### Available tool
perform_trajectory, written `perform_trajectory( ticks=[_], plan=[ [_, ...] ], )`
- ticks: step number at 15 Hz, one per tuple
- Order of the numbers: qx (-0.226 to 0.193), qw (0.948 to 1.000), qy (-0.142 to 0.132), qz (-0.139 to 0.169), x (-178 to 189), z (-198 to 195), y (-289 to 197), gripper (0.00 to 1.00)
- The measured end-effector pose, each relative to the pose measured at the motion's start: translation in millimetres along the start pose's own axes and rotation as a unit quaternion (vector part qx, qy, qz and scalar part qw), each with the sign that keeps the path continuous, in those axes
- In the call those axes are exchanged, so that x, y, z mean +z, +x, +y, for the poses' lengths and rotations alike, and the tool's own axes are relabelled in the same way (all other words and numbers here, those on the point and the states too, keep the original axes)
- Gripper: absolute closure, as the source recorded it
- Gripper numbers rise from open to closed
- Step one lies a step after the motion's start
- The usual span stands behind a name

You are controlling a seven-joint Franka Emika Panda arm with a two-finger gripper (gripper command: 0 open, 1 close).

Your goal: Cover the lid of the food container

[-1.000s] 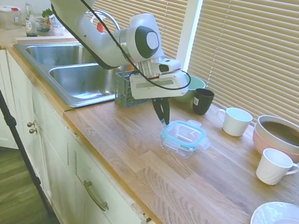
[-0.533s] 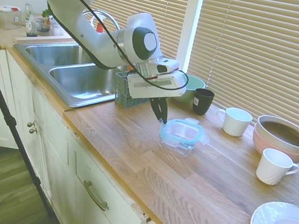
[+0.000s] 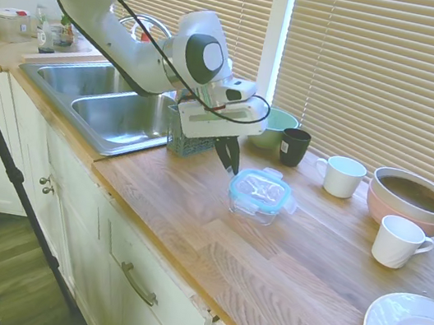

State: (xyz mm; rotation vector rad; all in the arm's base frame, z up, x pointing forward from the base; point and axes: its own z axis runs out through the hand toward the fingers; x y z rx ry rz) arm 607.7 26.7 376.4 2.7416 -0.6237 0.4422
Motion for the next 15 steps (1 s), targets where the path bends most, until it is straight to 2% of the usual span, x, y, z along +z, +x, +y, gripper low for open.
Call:
perform_trajectory(
  ticks=[2,6,12,15],
  plan=[
    [-0.005,1.0,0.0,0.002,-2.8,1.6,-3.0,1.0],
    [-0.029,0.9993,-0.016,0.015,3.9,-1.5,-11.3,1.0],
    [-0.028,0.9991,-0.01,0.032,-9.0,-3.6,-8.9,1.0],
    [-0.03,0.999,-0.016,0.03,-3.0,-6.1,-11.9,1.0]
  ],
)
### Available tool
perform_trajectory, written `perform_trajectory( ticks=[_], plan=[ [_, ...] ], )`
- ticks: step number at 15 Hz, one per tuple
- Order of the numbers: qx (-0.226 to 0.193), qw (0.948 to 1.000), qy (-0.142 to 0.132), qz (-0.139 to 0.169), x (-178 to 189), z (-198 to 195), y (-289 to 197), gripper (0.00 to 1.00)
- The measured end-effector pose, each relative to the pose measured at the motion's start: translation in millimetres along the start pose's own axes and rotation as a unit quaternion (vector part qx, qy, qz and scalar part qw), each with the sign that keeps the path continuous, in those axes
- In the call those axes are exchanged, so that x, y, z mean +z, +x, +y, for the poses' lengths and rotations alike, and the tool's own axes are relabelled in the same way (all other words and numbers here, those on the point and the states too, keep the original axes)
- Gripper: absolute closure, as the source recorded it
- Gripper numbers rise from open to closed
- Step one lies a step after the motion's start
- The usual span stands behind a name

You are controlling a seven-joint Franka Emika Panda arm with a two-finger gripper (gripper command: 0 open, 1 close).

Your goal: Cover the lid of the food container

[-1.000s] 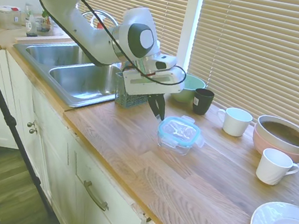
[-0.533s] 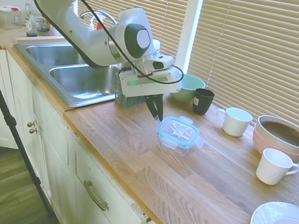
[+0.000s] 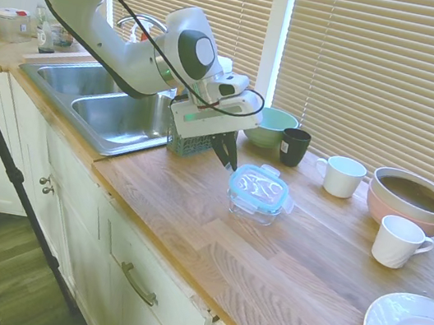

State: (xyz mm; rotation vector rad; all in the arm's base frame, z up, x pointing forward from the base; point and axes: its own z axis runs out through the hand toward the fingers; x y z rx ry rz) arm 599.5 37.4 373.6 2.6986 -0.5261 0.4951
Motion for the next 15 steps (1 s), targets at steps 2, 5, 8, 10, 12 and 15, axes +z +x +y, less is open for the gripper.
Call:
perform_trajectory(
  ticks=[2,5,8,10,12,15],
  plan=[
    [0.001,1.0,-0.006,0.0,5.9,-1.2,-1.9,1.0],
    [0.001,1.0,-0.008,-0.002,9.3,-0.9,-2.5,1.0],
    [0.0,0.9999,-0.01,-0.006,15.2,-1.5,-4.0,1.0],
    [0.001,0.9999,-0.011,-0.006,16.9,-1.5,-2.8,1.0],
    [0.002,0.9999,-0.011,-0.006,17.4,-0.8,-2.2,0.0],
    [0.005,0.9999,-0.011,-0.008,18.3,1.2,-1.2,0.0]
  ],
)
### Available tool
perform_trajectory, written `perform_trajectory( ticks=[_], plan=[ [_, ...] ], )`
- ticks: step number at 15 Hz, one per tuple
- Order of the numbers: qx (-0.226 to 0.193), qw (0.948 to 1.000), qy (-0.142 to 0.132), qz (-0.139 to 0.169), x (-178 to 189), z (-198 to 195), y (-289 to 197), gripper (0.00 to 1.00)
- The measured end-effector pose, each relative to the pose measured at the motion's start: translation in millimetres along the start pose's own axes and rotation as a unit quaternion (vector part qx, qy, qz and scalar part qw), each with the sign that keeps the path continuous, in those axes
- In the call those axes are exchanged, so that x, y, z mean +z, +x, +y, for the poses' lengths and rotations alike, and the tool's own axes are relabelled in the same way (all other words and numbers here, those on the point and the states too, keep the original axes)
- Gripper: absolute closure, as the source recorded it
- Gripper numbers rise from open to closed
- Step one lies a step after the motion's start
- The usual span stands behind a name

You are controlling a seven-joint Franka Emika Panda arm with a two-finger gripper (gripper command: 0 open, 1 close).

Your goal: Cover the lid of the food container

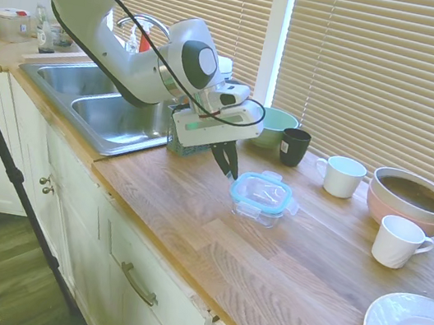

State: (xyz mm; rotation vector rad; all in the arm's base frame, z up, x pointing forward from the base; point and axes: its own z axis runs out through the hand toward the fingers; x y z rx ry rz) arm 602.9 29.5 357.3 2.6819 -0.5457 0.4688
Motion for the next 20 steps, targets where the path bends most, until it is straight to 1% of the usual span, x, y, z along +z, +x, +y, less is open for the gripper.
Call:
perform_trajectory(
  ticks=[6,14,16,18,20],
  plan=[
    [0.01,0.9999,-0.001,-0.004,4.3,9.0,4.0,0.0],
    [0.019,0.9998,0.008,-0.006,4.9,18.0,11.3,0.0],
    [0.024,0.9993,0.024,-0.012,-4.3,19.8,13.8,0.0],
    [0.038,0.9982,0.041,-0.02,-21.2,27.5,18.5,0.0],
    [0.058,0.9957,0.064,-0.034,-35.3,39.3,21.5,0.0]
  ],
)
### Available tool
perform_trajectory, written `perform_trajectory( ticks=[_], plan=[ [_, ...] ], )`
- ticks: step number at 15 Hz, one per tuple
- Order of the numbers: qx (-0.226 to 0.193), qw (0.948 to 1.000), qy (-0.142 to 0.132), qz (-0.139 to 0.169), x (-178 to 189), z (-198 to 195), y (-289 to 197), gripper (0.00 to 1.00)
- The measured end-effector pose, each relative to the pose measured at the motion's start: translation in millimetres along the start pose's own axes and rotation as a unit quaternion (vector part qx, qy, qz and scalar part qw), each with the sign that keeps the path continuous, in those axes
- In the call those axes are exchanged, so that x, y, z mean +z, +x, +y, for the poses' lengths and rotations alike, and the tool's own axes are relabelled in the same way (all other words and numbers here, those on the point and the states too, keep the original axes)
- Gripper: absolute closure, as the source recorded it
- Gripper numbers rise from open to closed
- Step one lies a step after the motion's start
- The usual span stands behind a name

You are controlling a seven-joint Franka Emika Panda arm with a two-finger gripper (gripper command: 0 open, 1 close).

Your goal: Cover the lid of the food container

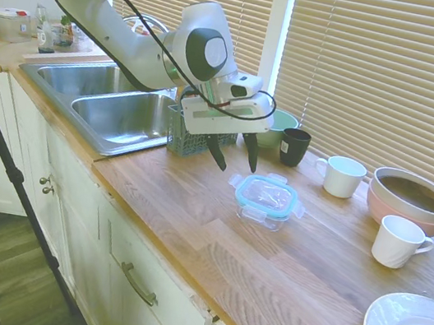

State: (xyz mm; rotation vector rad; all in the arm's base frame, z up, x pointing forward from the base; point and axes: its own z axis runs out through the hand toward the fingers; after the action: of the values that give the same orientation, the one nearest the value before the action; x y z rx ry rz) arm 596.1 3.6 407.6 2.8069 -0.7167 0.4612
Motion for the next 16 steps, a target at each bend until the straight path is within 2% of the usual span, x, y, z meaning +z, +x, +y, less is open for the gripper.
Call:
perform_trajectory(
  ticks=[4,8,16],
  plan=[
    [0.034,0.9982,0.045,-0.021,-29.3,22.8,-6.5,0.0],
    [0.066,0.9938,0.077,-0.045,-54.6,56.5,-26.3,0.0],
    [0.121,0.9806,0.105,-0.113,-36.5,117.3,-56.6,0.0]
  ],
)
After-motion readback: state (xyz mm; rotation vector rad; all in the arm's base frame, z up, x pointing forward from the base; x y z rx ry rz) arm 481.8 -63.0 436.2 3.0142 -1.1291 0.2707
